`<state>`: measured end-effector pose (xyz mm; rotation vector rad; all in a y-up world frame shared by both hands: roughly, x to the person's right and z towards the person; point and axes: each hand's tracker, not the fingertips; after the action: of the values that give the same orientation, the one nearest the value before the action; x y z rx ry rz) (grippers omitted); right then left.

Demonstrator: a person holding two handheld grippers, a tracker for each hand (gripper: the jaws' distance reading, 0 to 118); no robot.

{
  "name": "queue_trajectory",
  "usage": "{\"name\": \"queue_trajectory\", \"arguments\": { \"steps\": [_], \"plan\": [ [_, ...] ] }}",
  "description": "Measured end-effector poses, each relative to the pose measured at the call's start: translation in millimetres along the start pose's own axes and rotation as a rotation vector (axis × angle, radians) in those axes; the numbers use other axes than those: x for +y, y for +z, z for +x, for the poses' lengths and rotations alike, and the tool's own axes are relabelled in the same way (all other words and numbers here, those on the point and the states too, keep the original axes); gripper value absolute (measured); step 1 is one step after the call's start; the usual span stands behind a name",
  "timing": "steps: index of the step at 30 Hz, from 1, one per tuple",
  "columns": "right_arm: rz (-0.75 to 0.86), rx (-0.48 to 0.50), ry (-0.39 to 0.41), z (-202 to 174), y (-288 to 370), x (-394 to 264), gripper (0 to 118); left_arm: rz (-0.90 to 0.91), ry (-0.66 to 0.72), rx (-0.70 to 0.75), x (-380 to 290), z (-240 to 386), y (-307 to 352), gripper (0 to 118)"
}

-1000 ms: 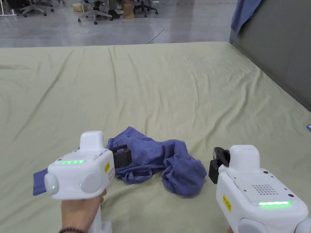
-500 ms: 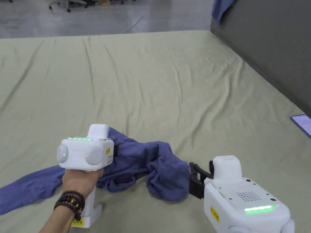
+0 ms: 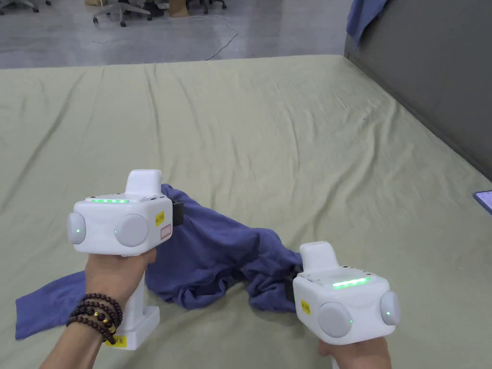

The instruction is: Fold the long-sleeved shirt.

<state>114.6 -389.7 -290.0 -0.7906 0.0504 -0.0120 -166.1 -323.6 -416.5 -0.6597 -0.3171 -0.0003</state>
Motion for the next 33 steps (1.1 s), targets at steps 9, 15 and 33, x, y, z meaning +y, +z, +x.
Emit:
{"name": "queue_trajectory", "arguments": {
  "steps": [9, 15, 33],
  "plan": [
    [0.277, 0.045, 0.09, 28.5, 76.5, 144.9, 1, 0.258, 0.026, 0.022, 82.9, -25.0, 85.5, 5],
    [0.442, 0.043, 0.22, 17.8, 137.9, 301.1, 1, 0.425, -0.034, 0.056, 212.1, -28.5, 142.1, 5],
    [0.344, 0.03, 0.165, 12.2, 94.3, 408.0, 1, 0.405, 0.003, 0.174, 295.6, -32.9, 105.9, 5]
  ]
}}
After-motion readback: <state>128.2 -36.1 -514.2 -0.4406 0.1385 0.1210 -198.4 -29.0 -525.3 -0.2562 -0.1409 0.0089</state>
